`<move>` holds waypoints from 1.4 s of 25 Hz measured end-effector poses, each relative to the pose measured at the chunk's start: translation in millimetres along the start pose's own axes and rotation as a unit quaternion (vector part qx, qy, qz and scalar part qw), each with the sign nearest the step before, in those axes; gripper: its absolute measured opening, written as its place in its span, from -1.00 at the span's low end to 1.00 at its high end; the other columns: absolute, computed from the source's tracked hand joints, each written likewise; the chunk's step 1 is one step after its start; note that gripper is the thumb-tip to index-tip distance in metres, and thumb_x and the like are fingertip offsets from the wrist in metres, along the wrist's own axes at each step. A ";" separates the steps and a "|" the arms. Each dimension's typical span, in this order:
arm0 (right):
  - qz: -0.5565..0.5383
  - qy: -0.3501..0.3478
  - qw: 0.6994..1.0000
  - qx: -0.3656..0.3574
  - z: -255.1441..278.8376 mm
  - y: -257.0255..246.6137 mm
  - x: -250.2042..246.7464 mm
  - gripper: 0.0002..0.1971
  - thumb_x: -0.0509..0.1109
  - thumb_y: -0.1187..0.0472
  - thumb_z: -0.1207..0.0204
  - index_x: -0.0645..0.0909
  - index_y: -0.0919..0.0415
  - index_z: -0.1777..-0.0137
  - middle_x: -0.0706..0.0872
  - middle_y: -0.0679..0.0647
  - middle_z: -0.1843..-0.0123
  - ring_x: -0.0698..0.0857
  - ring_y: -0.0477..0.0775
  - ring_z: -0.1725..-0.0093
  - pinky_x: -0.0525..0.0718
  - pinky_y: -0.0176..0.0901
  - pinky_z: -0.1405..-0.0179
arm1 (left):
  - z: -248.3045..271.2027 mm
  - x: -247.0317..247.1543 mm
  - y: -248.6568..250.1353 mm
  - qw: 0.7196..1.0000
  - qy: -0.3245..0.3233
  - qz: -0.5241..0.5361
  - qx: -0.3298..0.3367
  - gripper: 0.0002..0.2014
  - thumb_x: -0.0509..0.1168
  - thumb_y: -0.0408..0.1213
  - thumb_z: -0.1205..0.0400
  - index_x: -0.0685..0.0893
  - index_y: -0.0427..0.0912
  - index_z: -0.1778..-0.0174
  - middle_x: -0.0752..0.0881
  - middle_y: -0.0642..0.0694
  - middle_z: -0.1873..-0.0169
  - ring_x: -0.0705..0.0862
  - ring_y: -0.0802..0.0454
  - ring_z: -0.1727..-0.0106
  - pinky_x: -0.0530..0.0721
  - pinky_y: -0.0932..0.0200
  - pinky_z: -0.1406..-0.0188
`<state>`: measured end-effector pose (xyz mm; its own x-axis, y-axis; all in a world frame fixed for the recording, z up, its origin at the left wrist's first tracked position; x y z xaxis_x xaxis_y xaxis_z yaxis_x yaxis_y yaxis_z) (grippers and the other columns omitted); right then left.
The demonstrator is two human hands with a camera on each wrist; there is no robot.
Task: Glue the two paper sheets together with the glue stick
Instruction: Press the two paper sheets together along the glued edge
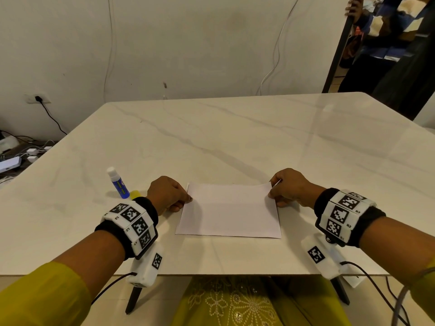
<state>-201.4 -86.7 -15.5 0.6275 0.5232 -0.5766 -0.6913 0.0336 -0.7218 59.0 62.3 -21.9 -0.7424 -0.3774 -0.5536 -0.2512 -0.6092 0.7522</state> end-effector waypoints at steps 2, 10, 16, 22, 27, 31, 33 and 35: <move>0.002 0.001 1.000 0.001 -0.1 0.0 0.2 -0.75 0.44 0.57 -0.35 0.50 0.27 0.36 0.60 0.23 0.42 0.58 0.07 0.63 0.60 -0.32 0.76 | -0.4 0.0 -0.1 1.000 0.004 -0.002 0.000 -0.84 0.56 -0.50 -0.30 0.68 -0.36 0.46 0.65 -0.18 0.60 0.57 0.03 0.64 0.66 0.30 0.65; 0.013 0.005 1.000 0.001 0.5 -1.2 2.3 -0.73 0.46 0.59 -0.31 0.50 0.27 0.37 0.59 0.20 0.46 0.57 0.09 0.62 0.56 -0.32 0.79 | -2.4 0.5 -1.0 1.000 0.011 -0.018 -0.004 -0.83 0.56 -0.49 -0.30 0.67 -0.37 0.42 0.66 -0.21 0.55 0.58 -0.02 0.59 0.68 0.27 0.58; 0.014 0.002 1.000 -0.011 1.2 -1.7 3.1 -0.72 0.46 0.62 -0.28 0.51 0.26 0.36 0.58 0.17 0.49 0.53 0.00 0.79 0.47 -0.39 0.79 | -4.8 -1.4 -4.0 1.000 0.015 -0.011 -0.007 -0.83 0.56 -0.53 -0.29 0.67 -0.39 0.45 0.64 -0.17 0.66 0.57 0.06 0.73 0.67 0.29 0.64; 0.015 0.007 1.000 -0.005 -0.5 -1.2 4.9 -0.71 0.45 0.61 -0.29 0.50 0.23 0.34 0.58 0.18 0.43 0.55 0.12 0.55 0.55 -0.32 0.77 | -4.9 -1.3 -3.8 1.000 0.016 -0.014 -0.012 -0.82 0.56 -0.51 -0.31 0.65 -0.38 0.40 0.64 -0.22 0.56 0.55 0.09 0.75 0.65 0.29 0.63; 0.016 0.002 1.000 -0.006 -1.0 -0.5 5.6 -0.71 0.45 0.60 -0.30 0.50 0.23 0.34 0.58 0.18 0.43 0.55 0.10 0.54 0.56 -0.32 0.77 | -4.5 -1.5 -3.7 1.000 0.018 -0.019 -0.013 -0.82 0.55 -0.50 -0.32 0.64 -0.36 0.41 0.64 -0.22 0.55 0.55 0.07 0.72 0.66 0.29 0.61; 0.010 0.006 1.000 -0.004 -1.4 0.2 5.8 -0.70 0.46 0.60 -0.30 0.49 0.21 0.33 0.58 0.18 0.40 0.55 0.10 0.53 0.58 -0.30 0.75 | -1.1 -1.3 -2.6 1.000 0.020 -0.015 -0.011 -0.79 0.55 -0.51 -0.32 0.60 -0.33 0.39 0.64 -0.23 0.51 0.59 -0.03 0.58 0.67 0.27 0.60; 0.007 0.014 1.000 -0.001 -2.4 1.0 5.7 -0.68 0.46 0.59 -0.29 0.47 0.18 0.30 0.58 0.18 0.36 0.56 0.10 0.52 0.60 -0.24 0.69 | 0.5 -1.5 -1.4 1.000 0.023 -0.006 -0.001 -0.75 0.54 -0.53 -0.33 0.56 -0.29 0.38 0.63 -0.24 0.51 0.59 -0.06 0.56 0.64 0.30 0.68; 0.005 0.017 1.000 0.000 -3.5 2.3 5.9 -0.65 0.46 0.58 -0.29 0.43 0.15 0.28 0.57 0.18 0.33 0.55 0.11 0.51 0.61 -0.16 0.61 | 1.2 -1.4 -0.8 1.000 0.024 -0.008 0.007 -0.74 0.53 -0.53 -0.33 0.54 -0.27 0.35 0.63 -0.25 0.52 0.58 -0.07 0.57 0.62 0.30 0.71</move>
<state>-198.0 -86.5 -21.8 0.6321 0.4948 -0.5963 -0.6979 0.0291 -0.7156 59.6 64.2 -21.3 -0.7077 -0.4016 -0.5812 -0.2715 -0.6049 0.7486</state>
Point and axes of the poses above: each hand's wrist, its own z-axis away from the middle knuckle, its own x-axis out of the palm, y = z × x, the point moved 5 cm from there along -z, towards the middle knuckle
